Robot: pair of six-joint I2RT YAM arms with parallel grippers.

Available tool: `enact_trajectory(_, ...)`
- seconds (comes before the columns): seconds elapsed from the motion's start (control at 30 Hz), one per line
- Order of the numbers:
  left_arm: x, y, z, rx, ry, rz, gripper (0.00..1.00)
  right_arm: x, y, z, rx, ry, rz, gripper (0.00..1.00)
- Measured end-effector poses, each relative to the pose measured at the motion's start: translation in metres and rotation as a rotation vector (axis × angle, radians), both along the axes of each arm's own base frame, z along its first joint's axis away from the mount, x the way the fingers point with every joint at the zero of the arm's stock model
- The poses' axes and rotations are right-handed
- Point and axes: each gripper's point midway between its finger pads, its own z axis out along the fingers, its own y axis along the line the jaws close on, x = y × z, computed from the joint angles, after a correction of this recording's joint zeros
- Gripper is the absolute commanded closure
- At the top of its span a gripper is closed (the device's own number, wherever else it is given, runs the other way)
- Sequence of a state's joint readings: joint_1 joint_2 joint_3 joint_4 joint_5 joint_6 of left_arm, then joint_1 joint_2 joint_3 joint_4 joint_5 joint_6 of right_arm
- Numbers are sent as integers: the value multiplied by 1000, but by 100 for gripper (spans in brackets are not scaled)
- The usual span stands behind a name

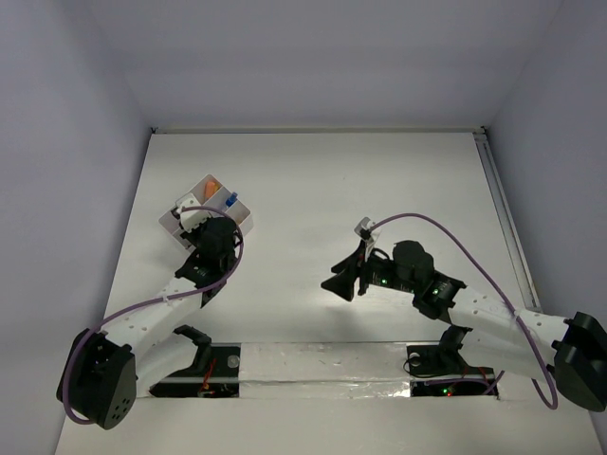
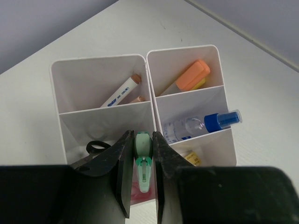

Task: Sort the stationery into containers
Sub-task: Place the pen in the storage box.

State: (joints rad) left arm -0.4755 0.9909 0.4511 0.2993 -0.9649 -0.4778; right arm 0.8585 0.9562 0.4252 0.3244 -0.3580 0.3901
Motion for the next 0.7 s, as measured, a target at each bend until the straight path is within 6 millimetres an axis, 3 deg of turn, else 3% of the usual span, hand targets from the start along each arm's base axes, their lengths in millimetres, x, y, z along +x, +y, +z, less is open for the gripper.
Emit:
enact_trajectory(0.53,1,-7,-2,-45,-6,-29,53,5,-3,8,17,-24,-36,31)
enact_trajectory(0.7,-3,-11,14,-88,-55,-75,45,6,-4,8,15,-26,-44,31)
